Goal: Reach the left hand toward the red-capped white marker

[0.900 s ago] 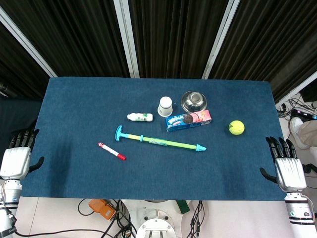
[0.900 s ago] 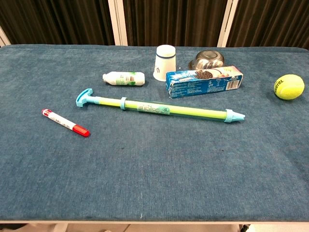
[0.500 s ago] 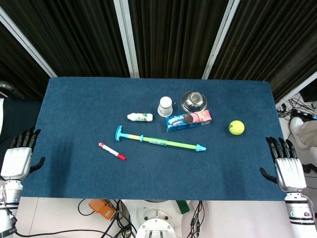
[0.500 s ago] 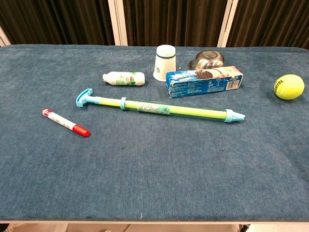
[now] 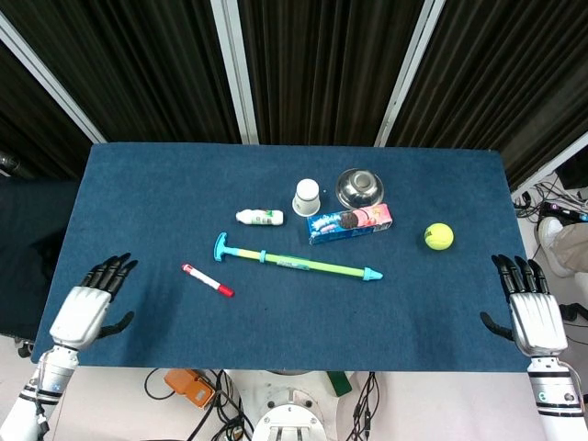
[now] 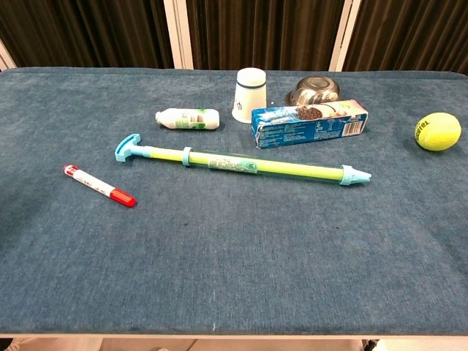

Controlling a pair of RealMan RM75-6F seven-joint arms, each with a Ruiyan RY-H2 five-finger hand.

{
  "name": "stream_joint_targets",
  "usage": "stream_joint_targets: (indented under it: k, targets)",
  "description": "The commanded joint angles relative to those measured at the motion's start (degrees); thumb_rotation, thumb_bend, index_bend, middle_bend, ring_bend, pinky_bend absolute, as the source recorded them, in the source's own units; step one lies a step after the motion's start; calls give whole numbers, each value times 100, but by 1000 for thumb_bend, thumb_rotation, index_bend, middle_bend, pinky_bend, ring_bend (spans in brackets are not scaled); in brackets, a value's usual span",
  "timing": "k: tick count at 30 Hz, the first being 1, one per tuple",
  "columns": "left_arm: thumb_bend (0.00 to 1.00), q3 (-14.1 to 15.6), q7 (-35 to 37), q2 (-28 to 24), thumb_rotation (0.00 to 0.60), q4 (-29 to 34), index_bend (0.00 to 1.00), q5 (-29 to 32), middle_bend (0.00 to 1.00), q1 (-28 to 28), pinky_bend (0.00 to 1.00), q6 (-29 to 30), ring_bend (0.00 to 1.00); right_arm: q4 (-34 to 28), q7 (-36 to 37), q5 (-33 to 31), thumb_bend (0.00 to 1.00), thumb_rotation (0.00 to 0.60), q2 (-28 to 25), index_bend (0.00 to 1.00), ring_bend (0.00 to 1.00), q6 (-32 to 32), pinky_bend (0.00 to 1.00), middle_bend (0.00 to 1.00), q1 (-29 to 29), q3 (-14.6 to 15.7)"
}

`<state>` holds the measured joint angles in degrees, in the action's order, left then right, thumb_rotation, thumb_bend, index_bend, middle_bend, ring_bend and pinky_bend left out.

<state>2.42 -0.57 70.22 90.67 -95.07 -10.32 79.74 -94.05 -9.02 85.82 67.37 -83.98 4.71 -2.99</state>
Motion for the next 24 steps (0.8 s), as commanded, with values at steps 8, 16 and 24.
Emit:
stream_joint_targets:
  k: [8,16,24]
  targets:
    - [265,-79,-304,555,600,185,63,-252,0,-698,130,-811,0,-37,-1,-73,318,600,-34,63,104,68,89,148,16,-11]
    - [264,-321,-390,1181,600,-326,203,-127,0,-1249,130,-1373,0,-31,45,-100,318,600,-47,63,104,58,89,147,15,-34]
    - [265,-482,-305,1430,600,-921,246,168,0,-1613,130,-1745,0,-28,50,-106,319,600,-49,63,104,69,89,148,24,-38]
